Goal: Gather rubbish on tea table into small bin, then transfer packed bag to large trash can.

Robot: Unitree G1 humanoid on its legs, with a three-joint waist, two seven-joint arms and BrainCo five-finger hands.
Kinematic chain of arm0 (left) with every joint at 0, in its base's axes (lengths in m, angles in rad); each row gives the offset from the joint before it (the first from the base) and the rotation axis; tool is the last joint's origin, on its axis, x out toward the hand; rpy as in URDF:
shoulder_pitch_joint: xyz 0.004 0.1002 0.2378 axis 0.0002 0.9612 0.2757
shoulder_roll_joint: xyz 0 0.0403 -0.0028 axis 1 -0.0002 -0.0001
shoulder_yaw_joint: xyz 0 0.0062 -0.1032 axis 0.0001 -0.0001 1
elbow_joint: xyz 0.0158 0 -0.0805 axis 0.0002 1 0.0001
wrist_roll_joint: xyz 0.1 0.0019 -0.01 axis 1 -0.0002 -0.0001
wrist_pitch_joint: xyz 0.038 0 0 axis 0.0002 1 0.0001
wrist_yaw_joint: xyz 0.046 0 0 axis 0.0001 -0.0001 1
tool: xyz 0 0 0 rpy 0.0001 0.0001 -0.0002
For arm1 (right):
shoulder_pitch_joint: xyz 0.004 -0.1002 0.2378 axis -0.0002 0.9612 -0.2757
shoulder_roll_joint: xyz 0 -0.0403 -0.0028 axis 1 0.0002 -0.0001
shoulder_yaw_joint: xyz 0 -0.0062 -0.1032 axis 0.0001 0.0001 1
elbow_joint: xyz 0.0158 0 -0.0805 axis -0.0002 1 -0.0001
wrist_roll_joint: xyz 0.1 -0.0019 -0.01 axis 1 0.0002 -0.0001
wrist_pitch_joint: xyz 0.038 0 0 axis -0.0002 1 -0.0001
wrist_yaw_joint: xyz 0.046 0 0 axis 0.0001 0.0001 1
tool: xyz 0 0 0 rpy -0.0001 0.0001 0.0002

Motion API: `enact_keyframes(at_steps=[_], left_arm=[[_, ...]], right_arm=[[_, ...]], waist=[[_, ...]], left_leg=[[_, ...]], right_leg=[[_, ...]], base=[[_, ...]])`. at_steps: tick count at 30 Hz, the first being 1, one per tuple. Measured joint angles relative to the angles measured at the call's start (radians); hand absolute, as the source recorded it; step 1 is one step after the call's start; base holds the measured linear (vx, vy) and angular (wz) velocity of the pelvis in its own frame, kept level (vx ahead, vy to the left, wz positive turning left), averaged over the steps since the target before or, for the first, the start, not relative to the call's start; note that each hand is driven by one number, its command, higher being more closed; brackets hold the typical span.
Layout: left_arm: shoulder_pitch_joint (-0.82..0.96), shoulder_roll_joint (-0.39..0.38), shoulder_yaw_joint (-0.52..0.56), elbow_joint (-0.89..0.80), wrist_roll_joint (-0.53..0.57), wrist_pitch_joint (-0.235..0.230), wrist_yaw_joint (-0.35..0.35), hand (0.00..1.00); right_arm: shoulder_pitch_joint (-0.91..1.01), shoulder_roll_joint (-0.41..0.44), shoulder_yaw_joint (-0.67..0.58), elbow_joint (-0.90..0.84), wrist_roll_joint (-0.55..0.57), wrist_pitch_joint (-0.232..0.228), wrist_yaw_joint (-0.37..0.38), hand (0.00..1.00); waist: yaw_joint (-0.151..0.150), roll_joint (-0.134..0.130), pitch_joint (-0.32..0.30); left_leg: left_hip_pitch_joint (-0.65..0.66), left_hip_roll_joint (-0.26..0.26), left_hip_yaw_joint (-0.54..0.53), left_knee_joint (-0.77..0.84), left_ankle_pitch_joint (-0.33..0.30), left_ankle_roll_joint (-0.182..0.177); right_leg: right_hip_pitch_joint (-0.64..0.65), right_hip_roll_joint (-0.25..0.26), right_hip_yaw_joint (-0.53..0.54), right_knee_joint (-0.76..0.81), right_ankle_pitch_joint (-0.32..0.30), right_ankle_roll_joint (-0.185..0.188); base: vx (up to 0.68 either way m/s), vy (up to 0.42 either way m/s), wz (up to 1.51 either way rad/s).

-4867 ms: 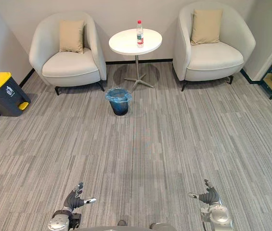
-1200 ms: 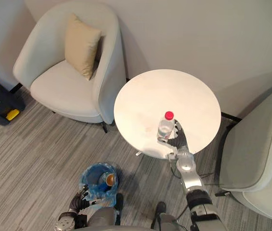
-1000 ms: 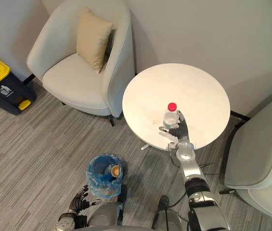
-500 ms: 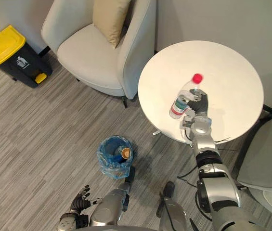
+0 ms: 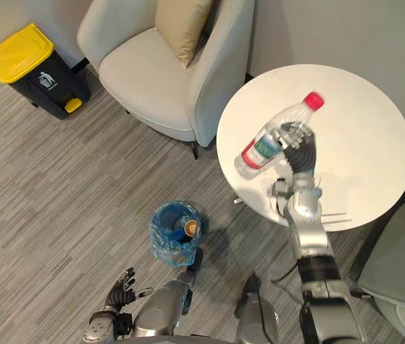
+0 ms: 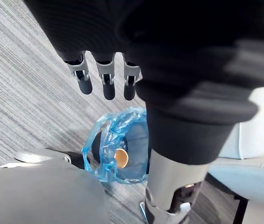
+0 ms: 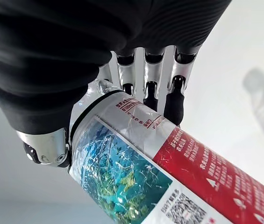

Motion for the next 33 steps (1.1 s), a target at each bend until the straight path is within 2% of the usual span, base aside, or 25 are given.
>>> enact_keyframes(at_steps=[1, 2, 3, 4, 5, 6, 7, 9, 10, 11, 12, 13, 14, 15, 16, 17, 19, 21, 22, 23, 26, 27, 28, 33], left_arm=[[0.000, 0.000, 0.002, 0.000, 0.000, 0.000, 0.000, 0.00], [-0.002, 0.001, 0.014, -0.001, 0.000, 0.000, -0.001, 0.00], [-0.003, -0.002, 0.023, -0.003, 0.000, 0.000, 0.002, 0.00], [-0.008, -0.004, 0.024, -0.004, 0.000, 0.000, 0.001, 0.00], [-0.021, -0.009, 0.018, -0.004, 0.000, 0.000, 0.000, 0.00], [-0.030, -0.012, 0.008, -0.003, 0.001, 0.000, 0.000, 0.00], [-0.036, -0.011, 0.000, -0.003, 0.001, 0.000, 0.000, 0.00], [-0.045, -0.011, -0.026, -0.003, 0.004, 0.000, -0.001, 0.00], [-0.045, -0.011, -0.037, -0.001, 0.009, 0.000, 0.000, 0.00], [-0.046, -0.008, -0.038, -0.002, 0.010, 0.000, 0.000, 0.00], [-0.048, -0.002, -0.040, -0.002, 0.010, 0.000, 0.000, 0.00], [-0.048, -0.002, -0.047, -0.001, 0.010, 0.000, 0.002, 0.00], [-0.049, 0.000, -0.051, 0.000, 0.011, 0.000, 0.003, 0.00], [-0.050, 0.006, -0.058, 0.000, 0.011, -0.003, 0.003, 0.00], [-0.054, 0.021, -0.062, 0.000, 0.020, -0.008, 0.003, 0.00], [-0.066, 0.039, -0.083, 0.005, 0.024, -0.008, 0.005, 0.00], [-0.083, 0.049, -0.088, 0.009, 0.024, -0.010, 0.013, 0.00], [-0.109, 0.058, -0.087, 0.021, 0.023, -0.015, 0.024, 0.00], [-0.124, 0.060, -0.087, 0.024, 0.022, -0.017, 0.026, 0.00], [-0.140, 0.062, -0.087, 0.026, 0.022, -0.018, 0.028, 0.00], [-0.184, 0.057, -0.093, 0.034, 0.018, -0.022, 0.039, 0.00], [-0.220, 0.056, -0.092, 0.045, 0.017, -0.023, 0.049, 0.00], [-0.249, 0.056, -0.090, 0.056, 0.016, -0.024, 0.058, 0.00], [-0.392, 0.043, -0.076, 0.109, -0.002, -0.045, 0.101, 0.00]], right_arm=[[0.025, 0.009, 0.016, -0.010, -0.002, 0.000, 0.012, 1.00], [0.044, 0.017, 0.037, -0.019, -0.006, -0.001, 0.024, 1.00], [0.063, 0.023, 0.062, -0.022, -0.031, -0.001, 0.031, 1.00], [0.069, 0.025, 0.078, -0.022, -0.055, -0.001, 0.034, 1.00], [0.071, 0.027, 0.089, -0.022, -0.091, -0.001, 0.043, 1.00], [0.070, 0.030, 0.103, -0.022, -0.124, -0.001, 0.050, 1.00], [0.073, 0.036, 0.106, -0.022, -0.137, -0.001, 0.052, 1.00], [0.076, 0.047, 0.123, -0.022, -0.164, -0.001, 0.053, 1.00], [0.074, 0.064, 0.144, -0.020, -0.185, -0.001, 0.055, 1.00], [0.074, 0.068, 0.152, -0.017, -0.198, 0.000, 0.056, 1.00], [0.072, 0.073, 0.165, -0.005, -0.220, 0.002, 0.060, 1.00], [0.069, 0.076, 0.177, 0.021, -0.242, 0.004, 0.065, 1.00], [0.068, 0.075, 0.185, 0.035, -0.248, 0.008, 0.067, 1.00], [0.069, 0.076, 0.194, 0.051, -0.263, 0.011, 0.069, 1.00], [0.070, 0.079, 0.201, 0.070, -0.281, 0.017, 0.069, 1.00], [0.071, 0.077, 0.207, 0.079, -0.301, 0.026, 0.069, 1.00], [0.056, 0.075, 0.217, 0.104, -0.319, 0.031, 0.067, 1.00], [0.026, 0.073, 0.232, 0.147, -0.334, 0.035, 0.067, 1.00], [0.012, 0.072, 0.237, 0.162, -0.348, 0.043, 0.066, 1.00], [-0.010, 0.066, 0.242, 0.189, -0.352, 0.044, 0.067, 1.00], [-0.096, 0.027, 0.265, 0.278, -0.365, 0.050, 0.059, 1.00], [-0.147, 0.008, 0.274, 0.318, -0.382, 0.052, 0.049, 1.00], [-0.195, -0.004, 0.278, 0.357, -0.393, 0.053, 0.045, 1.00], [-0.366, -0.047, 0.285, 0.492, -0.433, 0.065, -0.008, 1.00]], waist=[[0.000, -0.005, -0.003], [-0.004, -0.014, -0.005], [-0.025, -0.026, -0.015], [-0.035, -0.029, -0.017], [-0.028, -0.028, -0.019], [-0.030, -0.029, -0.020], [-0.030, -0.036, -0.022], [-0.030, -0.046, -0.035], [-0.029, -0.061, -0.041], [-0.029, -0.065, -0.043], [-0.030, -0.072, -0.041], [-0.030, -0.072, -0.041], [-0.032, -0.072, -0.041], [-0.037, -0.074, -0.039], [-0.054, -0.077, -0.038], [-0.062, -0.083, -0.035], [-0.076, -0.083, -0.017], [-0.074, -0.076, 0.013], [-0.073, -0.076, 0.024], [-0.081, -0.066, 0.040], [-0.066, -0.045, 0.058], [-0.047, -0.039, 0.072], [-0.041, -0.031, 0.084], [-0.023, -0.017, 0.110]], left_leg=[[-0.003, -0.006, 0.013, -0.005, -0.010, 0.027], [-0.013, -0.001, 0.085, -0.013, -0.024, 0.099], [-0.009, 0.021, 0.237, -0.019, -0.065, 0.186], [-0.015, 0.052, 0.378, 0.006, -0.073, 0.196], [-0.035, 0.114, 0.579, 0.104, -0.076, 0.201], [-0.054, 0.156, 0.716, 0.212, -0.088, 0.181], [-0.063, 0.160, 0.752, 0.245, -0.095, 0.178], [-0.061, 0.159, 0.761, 0.258, -0.127, 0.132], [-0.066, 0.143, 0.754, 0.262, -0.143, 0.122], [-0.070, 0.138, 0.753, 0.274, -0.155, 0.117], [-0.080, 0.131, 0.748, 0.329, -0.193, 0.122], [-0.091, 0.129, 0.738, 0.399, -0.239, 0.128], [-0.098, 0.129, 0.730, 0.431, -0.262, 0.132], [-0.107, 0.128, 0.720, 0.471, -0.289, 0.134], [-0.122, 0.119, 0.694, 0.505, -0.316, 0.135], [-0.145, 0.108, 0.662, 0.517, -0.325, 0.124], [-0.183, 0.106, 0.626, 0.537, -0.331, 0.126], [-0.215, 0.106, 0.604, 0.559, -0.329, 0.123], [-0.247, 0.101, 0.595, 0.582, -0.327, 0.120], [-0.286, 0.094, 0.570, 0.611, -0.326, 0.119], [-0.376, 0.095, 0.555, 0.632, -0.314, 0.099], [-0.419, 0.096, 0.553, 0.632, -0.300, 0.080], [-0.463, 0.096, 0.544, 0.634, -0.273, 0.075], [-0.679, 0.107, 0.497, 0.720, -0.242, 0.089]], right_leg=[[0.004, -0.013, -0.021, 0.008, -0.007, -0.002], [0.010, -0.027, -0.045, 0.010, -0.014, 0.001], [0.031, -0.039, -0.086, -0.006, -0.008, 0.006], [0.051, -0.059, -0.121, -0.016, -0.001, 0.004], [0.066, -0.070, -0.142, -0.005, -0.006, 0.011], [0.082, -0.077, -0.159, 0.018, -0.024, 0.027], [0.087, -0.086, -0.160, 0.028, -0.031, 0.035], [0.102, -0.096, -0.167, 0.027, -0.035, 0.045], [0.101, -0.112, -0.162, 0.034, -0.036, 0.047], [0.098, -0.121, -0.159, 0.047, -0.039, 0.050], [0.098, -0.152, -0.153, 0.091, -0.052, 0.069], [0.094, -0.186, -0.144, 0.158, -0.067, 0.077], [0.087, -0.199, -0.127, 0.198, -0.071, 0.074], [0.065, -0.214, -0.084, 0.263, -0.075, 0.067], [0.010, -0.216, 0.019, 0.349, -0.080, 0.029], [-0.039, -0.189, 0.133, 0.374, -0.113, 0.009], [-0.104, -0.144, 0.206, 0.357, -0.133, 0.017], [-0.170, -0.125, 0.233, 0.320, -0.128, 0.027], [-0.201, -0.124, 0.235, 0.281, -0.111, 0.046], [-0.220, -0.118, 0.242, 0.291, -0.076, 0.090], [-0.308, -0.113, 0.246, 0.340, -0.065, 0.082], [-0.355, -0.112, 0.249, 0.358, -0.062, 0.077], [-0.400, -0.112, 0.244, 0.380, -0.062, 0.068], [-0.600, -0.115, 0.222, 0.504, -0.084, 0.035]], base=[[-0.05, -0.024, 0.56], [-0.05, -0.004, 0.82], [0.01, 0.011, 1.05], [0.08, 0.049, 1.07], [0.12, 0.099, 0.84], [0.07, 0.096, 0.58], [0.07, 0.095, 0.54], [0.05, 0.106, 0.36], [0.04, 0.105, 0.22], [0.04, 0.129, 0.27], [0.04, 0.121, 0.21], [0.03, 0.120, 0.22], [0.00, 0.122, 0.19], [-0.02, 0.135, 0.29], [-0.04, 0.133, 0.55], [-0.03, 0.080, 0.65], [-0.07, 0.014, 0.62], [-0.11, 0.003, 0.49], [-0.11, -0.057, 0.73], [-0.13, -0.079, 0.79], [-0.12, -0.079, 0.46], [-0.12, -0.075, 0.18], [-0.13, -0.073, 0.18], [-0.13, -0.054, 0.19]])
